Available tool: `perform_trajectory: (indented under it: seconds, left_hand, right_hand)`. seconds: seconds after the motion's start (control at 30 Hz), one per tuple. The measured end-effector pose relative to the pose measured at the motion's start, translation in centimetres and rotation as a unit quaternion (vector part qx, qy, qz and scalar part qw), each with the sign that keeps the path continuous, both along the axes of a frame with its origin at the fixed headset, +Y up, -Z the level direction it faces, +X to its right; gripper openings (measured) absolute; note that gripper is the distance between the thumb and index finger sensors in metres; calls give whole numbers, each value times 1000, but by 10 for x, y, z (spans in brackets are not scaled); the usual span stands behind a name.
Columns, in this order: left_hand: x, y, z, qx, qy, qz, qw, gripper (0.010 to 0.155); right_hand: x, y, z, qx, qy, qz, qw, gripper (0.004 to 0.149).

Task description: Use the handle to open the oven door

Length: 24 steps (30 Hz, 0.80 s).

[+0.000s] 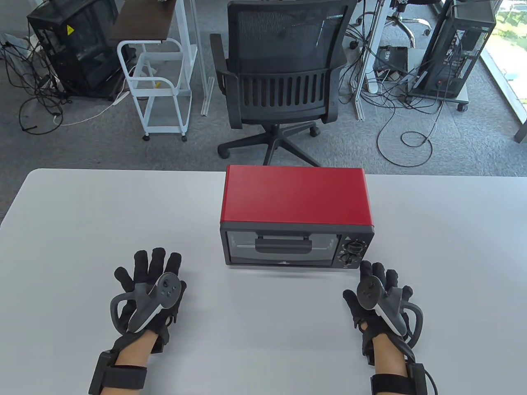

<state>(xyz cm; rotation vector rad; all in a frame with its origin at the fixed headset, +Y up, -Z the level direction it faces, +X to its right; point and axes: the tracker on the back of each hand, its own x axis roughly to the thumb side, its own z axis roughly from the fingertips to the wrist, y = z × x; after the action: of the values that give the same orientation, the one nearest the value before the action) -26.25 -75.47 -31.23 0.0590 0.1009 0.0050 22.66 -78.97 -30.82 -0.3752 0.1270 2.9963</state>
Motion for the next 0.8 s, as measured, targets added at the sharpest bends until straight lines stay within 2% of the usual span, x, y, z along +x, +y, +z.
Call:
perform_trajectory:
  seconds: [0.27, 0.47, 0.67, 0.8]
  left_hand:
    - [1, -1, 0, -3, 1, 4, 1000, 70]
    - [0, 0, 0, -3, 2, 2, 1000, 70]
    - [0, 0, 0, -7, 4, 16, 1000, 70]
    - [2, 1, 0, -4, -3, 18, 1000, 70]
  right_hand:
    - [0, 0, -1, -1, 0, -6, 1000, 77]
    - [-9, 12, 2, 46, 15, -19, 999, 76]
    - [-35, 36, 0, 103, 63, -115, 986, 89]
    - [-54, 50, -2, 118, 79, -197, 970, 87]
